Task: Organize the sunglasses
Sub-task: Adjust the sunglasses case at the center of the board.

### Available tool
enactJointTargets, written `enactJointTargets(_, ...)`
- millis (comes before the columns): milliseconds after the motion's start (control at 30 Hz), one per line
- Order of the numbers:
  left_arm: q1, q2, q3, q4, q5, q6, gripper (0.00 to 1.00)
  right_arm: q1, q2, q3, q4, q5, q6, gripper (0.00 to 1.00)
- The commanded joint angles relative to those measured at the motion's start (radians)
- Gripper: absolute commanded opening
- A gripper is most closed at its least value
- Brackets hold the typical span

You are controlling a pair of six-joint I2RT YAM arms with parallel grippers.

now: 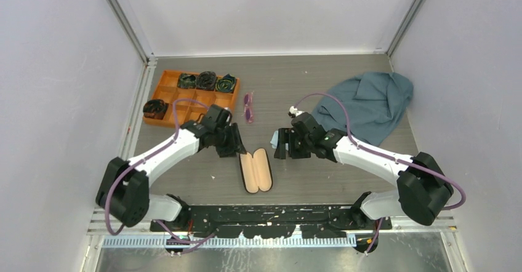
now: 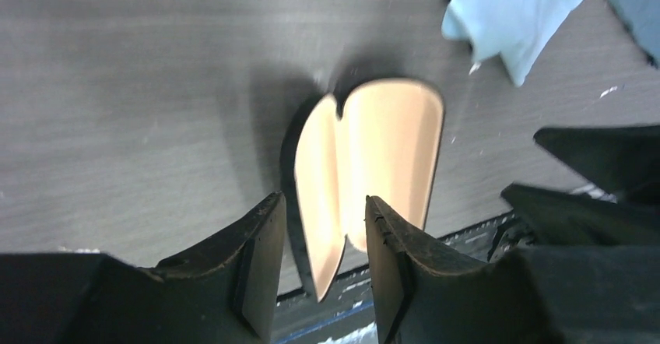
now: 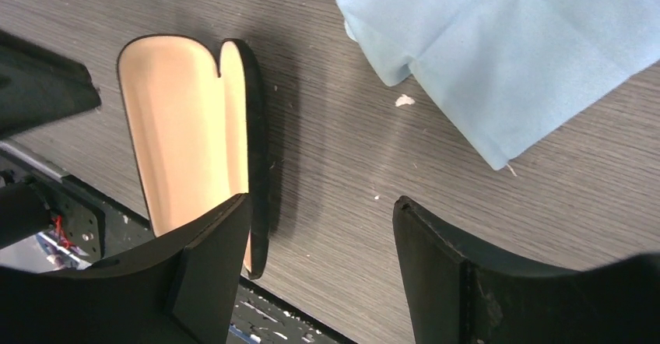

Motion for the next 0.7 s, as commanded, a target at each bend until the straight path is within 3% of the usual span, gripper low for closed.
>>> enactJointTargets(0, 0.008, 0.110, 0.137, -0.014, -0.072, 0.072, 0.43, -0.013, -0.014, 0.072, -0.071, 0.079, -0.029, 0.73)
enactJointTargets(67, 0.020, 0.133, 0.151, -0.012, -0.070, 0.086, 0.43, -0.051, -0.010, 0.112, -0.107, 0.154, -0.057, 0.72)
enactJointTargets(300, 0.057, 0.173, 0.140, 0.049, 0.008, 0.115, 0.41, -0.154, 0.064, 0.211, -0.163, 0.156, -0.110, 0.70)
enactJointTargets(467, 0.057, 0.227, 0.130, 0.067, 0.046, 0.128, 0.27, -0.154, 0.061, 0.201, -0.143, 0.119, -0.099, 0.69)
enactJointTargets(667, 0.057, 0.244, 0.108, 0.049, 0.054, 0.148, 0.20, -0.154, 0.039, 0.180, -0.148, 0.137, -0.103, 0.70)
